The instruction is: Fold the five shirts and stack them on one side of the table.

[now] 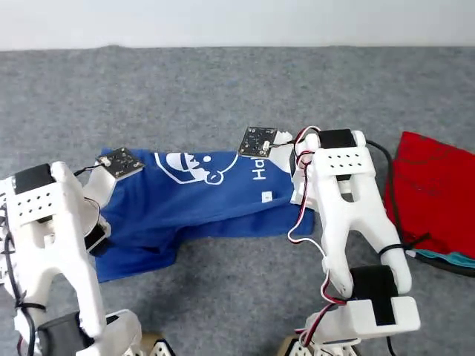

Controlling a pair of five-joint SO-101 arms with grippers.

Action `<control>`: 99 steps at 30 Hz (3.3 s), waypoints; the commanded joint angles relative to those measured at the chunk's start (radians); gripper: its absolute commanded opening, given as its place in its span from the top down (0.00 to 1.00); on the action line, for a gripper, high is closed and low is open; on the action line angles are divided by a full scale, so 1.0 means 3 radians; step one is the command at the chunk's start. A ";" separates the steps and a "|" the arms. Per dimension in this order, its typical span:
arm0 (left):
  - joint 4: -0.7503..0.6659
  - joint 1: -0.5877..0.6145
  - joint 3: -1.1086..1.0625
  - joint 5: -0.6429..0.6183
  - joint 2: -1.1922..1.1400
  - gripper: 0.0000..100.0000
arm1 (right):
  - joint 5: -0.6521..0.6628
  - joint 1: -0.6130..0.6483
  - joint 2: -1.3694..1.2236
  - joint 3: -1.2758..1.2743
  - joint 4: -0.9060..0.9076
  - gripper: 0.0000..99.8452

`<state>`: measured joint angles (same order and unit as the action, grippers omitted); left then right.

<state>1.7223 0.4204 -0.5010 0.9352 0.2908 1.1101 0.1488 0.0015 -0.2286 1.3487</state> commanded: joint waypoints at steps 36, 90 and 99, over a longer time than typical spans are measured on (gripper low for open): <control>-0.1330 -0.0783 0.0939 -0.2046 -0.0690 1.00 | -0.1785 -0.0043 0.0171 0.1028 0.0534 0.99; -0.0614 0.2046 0.3266 -0.1493 -0.1918 1.00 | -0.2005 0.2928 -0.0611 0.1125 0.0350 0.94; -0.0609 0.2204 0.3250 -0.1493 -0.1918 1.00 | -0.2250 0.3455 -0.1476 0.2194 0.0325 0.76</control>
<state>1.5259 1.0694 0.4611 0.4764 -0.3475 0.4488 1.1508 -0.3974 0.2915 1.4546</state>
